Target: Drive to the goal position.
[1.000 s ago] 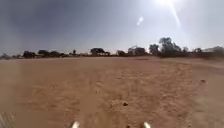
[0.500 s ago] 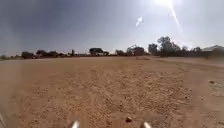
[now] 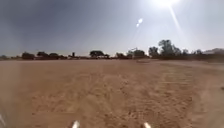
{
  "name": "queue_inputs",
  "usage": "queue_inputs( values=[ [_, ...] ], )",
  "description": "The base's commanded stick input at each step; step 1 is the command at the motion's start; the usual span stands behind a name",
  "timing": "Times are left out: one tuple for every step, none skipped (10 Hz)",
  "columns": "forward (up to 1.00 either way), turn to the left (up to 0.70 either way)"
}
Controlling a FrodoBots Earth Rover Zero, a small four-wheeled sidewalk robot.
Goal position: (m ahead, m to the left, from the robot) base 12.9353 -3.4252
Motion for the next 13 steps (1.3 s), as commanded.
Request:
queue_inputs(
  values=[
    [0.7,0.0],
    [0.7,0.0],
    [0.7,0.0],
    [0.7,0.0],
    [0.7,0.0],
    [0.7,0.0],
    [0.7,0.0],
    [0.7,0.0],
    [0.7,0.0],
    [0.7,0.0],
    [0.7,0.0],
    [0.7,0.0],
    [0.7,0.0]
  ],
)
